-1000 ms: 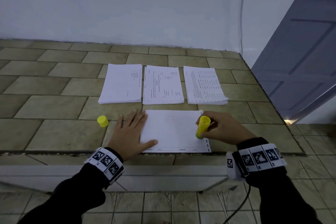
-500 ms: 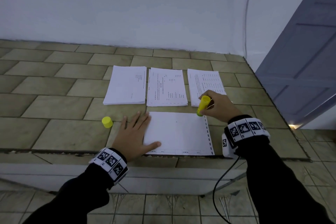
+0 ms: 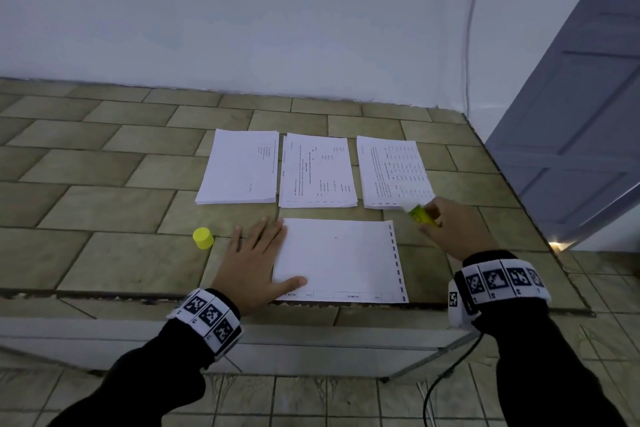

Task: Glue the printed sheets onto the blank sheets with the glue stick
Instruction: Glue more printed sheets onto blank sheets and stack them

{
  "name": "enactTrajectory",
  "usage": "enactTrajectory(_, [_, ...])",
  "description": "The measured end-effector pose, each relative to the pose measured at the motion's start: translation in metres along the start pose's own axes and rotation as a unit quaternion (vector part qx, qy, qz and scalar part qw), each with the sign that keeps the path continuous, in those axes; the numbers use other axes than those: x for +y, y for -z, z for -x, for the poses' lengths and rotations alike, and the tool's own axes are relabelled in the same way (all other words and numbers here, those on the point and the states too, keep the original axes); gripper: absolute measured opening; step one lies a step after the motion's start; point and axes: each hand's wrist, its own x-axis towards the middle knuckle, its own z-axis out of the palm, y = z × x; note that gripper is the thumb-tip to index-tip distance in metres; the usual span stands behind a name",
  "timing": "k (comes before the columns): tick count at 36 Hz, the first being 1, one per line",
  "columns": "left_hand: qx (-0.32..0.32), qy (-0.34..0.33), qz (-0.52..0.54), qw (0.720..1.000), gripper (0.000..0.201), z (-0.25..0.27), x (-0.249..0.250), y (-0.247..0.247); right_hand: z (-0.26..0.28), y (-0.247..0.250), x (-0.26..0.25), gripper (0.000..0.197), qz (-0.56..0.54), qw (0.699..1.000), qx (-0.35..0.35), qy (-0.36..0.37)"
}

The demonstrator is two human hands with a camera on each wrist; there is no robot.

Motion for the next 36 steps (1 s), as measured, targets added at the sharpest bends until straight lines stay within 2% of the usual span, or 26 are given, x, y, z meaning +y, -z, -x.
enactTrajectory(4, [-0.009, 0.0, -0.001, 1.0, 0.124, 0.0, 0.0, 0.0, -0.009, 0.004, 0.01, 0.034, -0.096, 0.99, 0.057, -0.082])
enactTrajectory(8, [-0.005, -0.004, 0.0, 1.0, 0.122, 0.0, 0.0, -0.001, -0.014, 0.003, 0.015, 0.041, -0.154, 0.973, 0.076, -0.153])
enactTrajectory(18, [-0.022, 0.0, -0.006, 1.0, 0.124, 0.0, 0.001, 0.002, -0.021, -0.002, 0.021, 0.043, -0.196, 0.956, 0.064, -0.207])
enactTrajectory(20, [-0.024, 0.001, -0.007, 1.0, 0.124, 0.0, 0.001, 0.002, -0.017, -0.003, 0.019, 0.029, -0.179, 0.958, 0.041, -0.222])
enactTrajectory(24, [-0.027, 0.0, -0.004, 1.0, 0.124, 0.0, 0.001, 0.002, -0.005, -0.01, 0.01, 0.035, -0.157, 0.957, -0.06, -0.236])
enactTrajectory(27, [-0.027, 0.001, -0.003, 1.0, 0.124, 0.0, 0.001, 0.003, -0.002, -0.013, -0.01, 0.033, -0.125, 0.961, -0.127, -0.211])
enactTrajectory(29, [-0.029, 0.002, -0.005, 1.0, 0.125, 0.0, 0.001, 0.003, -0.006, -0.013, -0.026, 0.033, -0.111, 0.97, -0.141, -0.165])
enactTrajectory(31, [-0.031, 0.002, -0.005, 1.0, 0.126, 0.0, 0.001, 0.004, -0.013, -0.014, -0.041, 0.028, -0.115, 0.981, -0.108, -0.113])
enactTrajectory(33, [-0.031, 0.002, -0.005, 0.999, 0.128, 0.0, 0.002, 0.004, -0.022, -0.015, -0.052, 0.019, -0.107, 0.991, -0.04, -0.074])
enactTrajectory(36, [-0.036, 0.0, -0.006, 0.999, 0.13, 0.0, 0.002, 0.003, -0.039, -0.018, -0.06, 0.008, -0.091, 0.994, 0.035, -0.056])
